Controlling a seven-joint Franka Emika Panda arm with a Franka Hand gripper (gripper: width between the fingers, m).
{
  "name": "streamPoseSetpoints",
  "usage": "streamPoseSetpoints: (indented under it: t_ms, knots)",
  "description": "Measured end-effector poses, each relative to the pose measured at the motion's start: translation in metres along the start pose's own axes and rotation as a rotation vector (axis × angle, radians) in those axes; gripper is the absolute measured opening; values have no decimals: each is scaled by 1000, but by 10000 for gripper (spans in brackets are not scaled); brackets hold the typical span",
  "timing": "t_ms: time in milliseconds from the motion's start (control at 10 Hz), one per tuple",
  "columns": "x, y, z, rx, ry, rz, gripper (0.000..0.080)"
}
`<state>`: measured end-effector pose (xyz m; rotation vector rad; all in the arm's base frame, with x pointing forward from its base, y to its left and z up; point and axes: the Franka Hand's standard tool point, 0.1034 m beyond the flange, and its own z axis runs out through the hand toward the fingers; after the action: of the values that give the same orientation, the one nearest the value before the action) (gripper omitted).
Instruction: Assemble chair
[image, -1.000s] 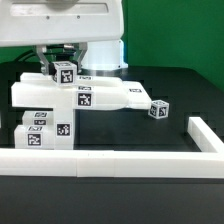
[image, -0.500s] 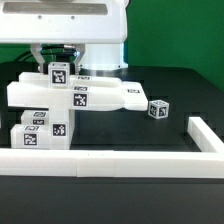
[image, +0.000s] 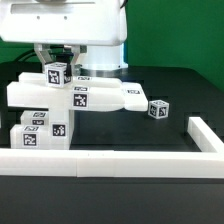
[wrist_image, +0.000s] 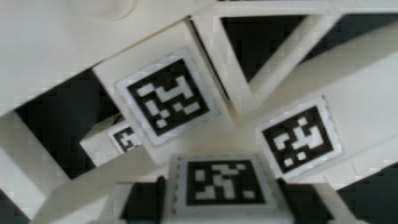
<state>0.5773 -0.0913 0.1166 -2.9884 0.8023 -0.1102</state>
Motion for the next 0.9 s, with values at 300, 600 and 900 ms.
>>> streamPoseSetpoints:
  t_ms: [300,600,900]
  knots:
    - [0,-1,0,48,-12,393,285]
    - [0,-3,0,49,-16,612,285]
    - [-1,-3,1,48,-19,615,499]
